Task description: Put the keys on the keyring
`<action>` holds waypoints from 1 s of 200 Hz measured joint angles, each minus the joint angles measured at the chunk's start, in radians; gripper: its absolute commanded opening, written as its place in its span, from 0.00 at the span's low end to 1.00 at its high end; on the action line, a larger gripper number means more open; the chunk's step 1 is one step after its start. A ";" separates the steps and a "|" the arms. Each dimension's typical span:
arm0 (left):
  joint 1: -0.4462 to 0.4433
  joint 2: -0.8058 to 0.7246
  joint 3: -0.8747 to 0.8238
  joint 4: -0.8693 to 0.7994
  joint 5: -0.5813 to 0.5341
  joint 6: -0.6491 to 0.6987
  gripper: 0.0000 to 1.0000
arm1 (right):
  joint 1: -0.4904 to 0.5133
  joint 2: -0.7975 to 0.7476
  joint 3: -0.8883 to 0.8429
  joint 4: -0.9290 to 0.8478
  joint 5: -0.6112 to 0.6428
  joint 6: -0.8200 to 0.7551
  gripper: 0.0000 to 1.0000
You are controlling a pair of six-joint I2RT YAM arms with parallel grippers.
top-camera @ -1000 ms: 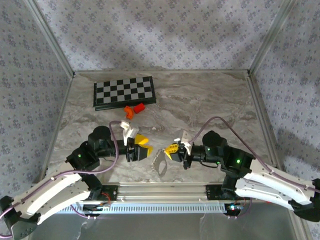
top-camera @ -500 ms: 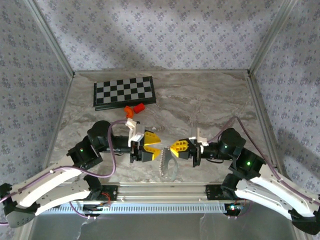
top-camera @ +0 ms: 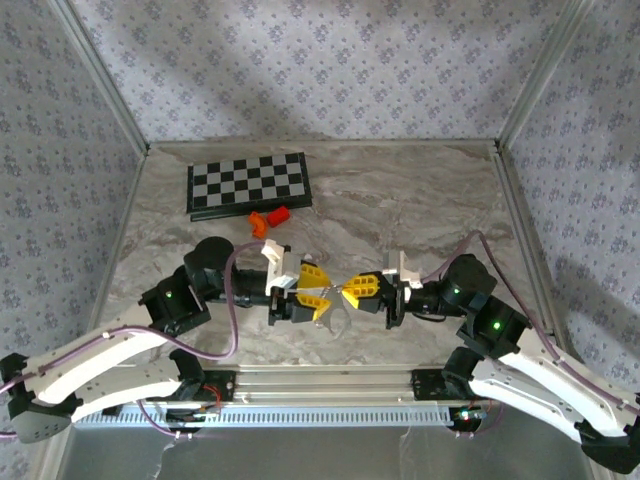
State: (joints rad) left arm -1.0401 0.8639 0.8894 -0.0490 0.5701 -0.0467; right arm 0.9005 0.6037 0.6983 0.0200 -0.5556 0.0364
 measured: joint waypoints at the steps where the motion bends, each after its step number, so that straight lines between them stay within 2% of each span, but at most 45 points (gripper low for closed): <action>1: 0.000 0.001 0.000 -0.001 0.000 0.001 0.38 | 0.000 0.000 0.000 0.000 0.000 0.000 0.00; 58: -0.008 0.031 0.000 -0.019 -0.044 0.026 0.31 | -0.006 0.000 0.000 -0.001 0.000 -0.001 0.00; 92: -0.008 0.043 0.006 -0.021 -0.056 0.027 0.23 | -0.006 0.000 0.000 -0.002 0.000 -0.004 0.00; 152: -0.008 0.054 0.010 -0.020 -0.063 0.028 0.18 | -0.006 0.006 0.000 -0.004 0.004 -0.012 0.00; 200: -0.008 0.056 0.010 -0.022 -0.068 0.027 0.06 | -0.006 0.019 0.000 -0.026 0.017 -0.027 0.00</action>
State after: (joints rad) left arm -1.0477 0.9195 0.8989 -0.0708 0.5018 -0.0200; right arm 0.8944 0.6231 0.6983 -0.0055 -0.5385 0.0090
